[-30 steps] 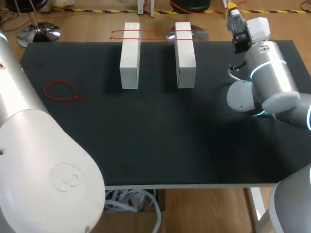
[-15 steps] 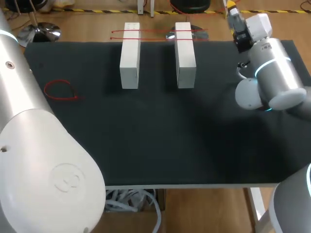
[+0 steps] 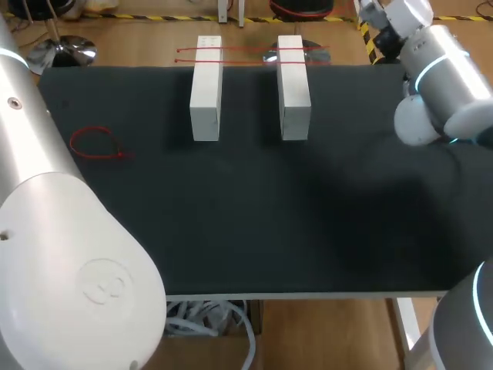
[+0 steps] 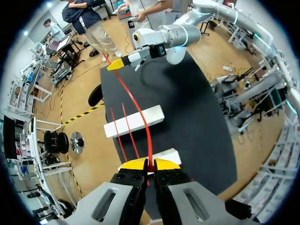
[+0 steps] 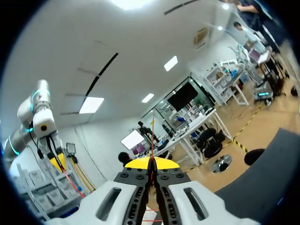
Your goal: Grab the tape and strap the tape.
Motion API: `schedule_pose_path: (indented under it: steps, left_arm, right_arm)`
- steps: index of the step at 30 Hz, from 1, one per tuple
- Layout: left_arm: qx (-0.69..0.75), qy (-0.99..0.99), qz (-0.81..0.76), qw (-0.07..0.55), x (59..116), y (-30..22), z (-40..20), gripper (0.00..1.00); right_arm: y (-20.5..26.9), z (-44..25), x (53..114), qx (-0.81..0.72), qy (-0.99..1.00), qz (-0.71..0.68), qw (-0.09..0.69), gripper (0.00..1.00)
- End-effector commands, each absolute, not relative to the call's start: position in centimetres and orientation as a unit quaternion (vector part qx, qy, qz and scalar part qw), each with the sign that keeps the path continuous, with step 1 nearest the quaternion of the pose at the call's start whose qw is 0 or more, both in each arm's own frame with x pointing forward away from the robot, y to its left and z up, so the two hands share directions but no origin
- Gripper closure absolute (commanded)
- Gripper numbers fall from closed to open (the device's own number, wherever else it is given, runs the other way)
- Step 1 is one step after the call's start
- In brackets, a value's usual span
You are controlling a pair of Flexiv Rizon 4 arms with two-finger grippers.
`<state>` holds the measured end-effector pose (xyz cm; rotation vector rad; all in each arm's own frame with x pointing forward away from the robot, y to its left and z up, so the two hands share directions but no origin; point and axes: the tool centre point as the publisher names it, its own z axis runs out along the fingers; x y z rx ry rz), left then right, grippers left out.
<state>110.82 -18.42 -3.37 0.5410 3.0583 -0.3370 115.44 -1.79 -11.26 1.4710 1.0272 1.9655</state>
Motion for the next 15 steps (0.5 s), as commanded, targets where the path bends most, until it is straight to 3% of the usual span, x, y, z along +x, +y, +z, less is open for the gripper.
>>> schedule_pose_path:
  steps: [1, 15]
  left_arm:
    - [0.173, 0.979, -0.105, 0.007, 110.92, -18.54, -3.23, 1.0]
    - [0.173, 0.979, -0.105, 0.007, 110.92, -18.54, -3.23, 1.0]
  right_arm:
    - [-1.85, -9.81, 114.32, 0.516, 0.514, 0.611, 0.309, 1.0]
    - [-1.88, -10.04, 113.97, 0.531, 0.507, 0.608, 0.303, 1.0]
